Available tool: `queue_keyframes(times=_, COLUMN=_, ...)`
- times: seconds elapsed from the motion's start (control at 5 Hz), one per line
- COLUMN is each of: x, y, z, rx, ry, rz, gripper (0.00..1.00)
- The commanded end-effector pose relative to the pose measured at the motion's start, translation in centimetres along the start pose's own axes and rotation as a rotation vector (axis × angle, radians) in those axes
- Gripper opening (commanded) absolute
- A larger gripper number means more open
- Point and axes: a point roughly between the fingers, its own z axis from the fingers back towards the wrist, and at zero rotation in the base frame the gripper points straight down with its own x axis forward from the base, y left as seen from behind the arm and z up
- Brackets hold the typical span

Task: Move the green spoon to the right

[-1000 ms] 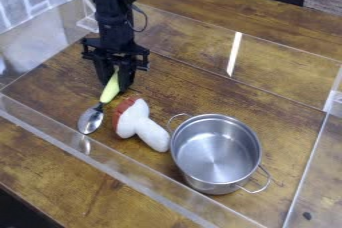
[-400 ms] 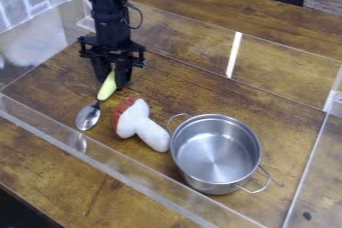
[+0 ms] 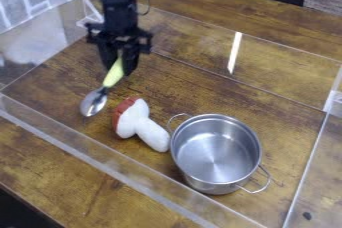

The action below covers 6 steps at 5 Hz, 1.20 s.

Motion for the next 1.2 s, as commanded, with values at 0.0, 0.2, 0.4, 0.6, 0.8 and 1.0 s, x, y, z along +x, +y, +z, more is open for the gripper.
queue_keyframes(times=0.0, x=1.9, y=-3.1, z=3.9, rx=0.020, ry=-0.096, rz=-0.111, gripper=0.00)
queue_keyframes(times=0.2, x=1.8, y=-5.3, z=3.6, rx=0.012, ry=-0.093, rz=-0.236, gripper=0.00)
queue_keyframes(times=0.4, x=1.5, y=-6.3, z=3.7, rx=0.013, ry=-0.090, rz=-0.265, gripper=0.00)
queue_keyframes(times=0.6, x=1.3, y=-6.8, z=3.7, rx=0.011, ry=-0.084, rz=-0.286, gripper=0.00)
queue_keyframes(times=0.8, x=1.1, y=-7.2, z=3.5, rx=0.008, ry=-0.079, rz=-0.309, gripper=0.00)
queue_keyframes(times=1.0, x=0.9, y=-7.5, z=3.2, rx=0.002, ry=-0.073, rz=-0.322, gripper=0.00)
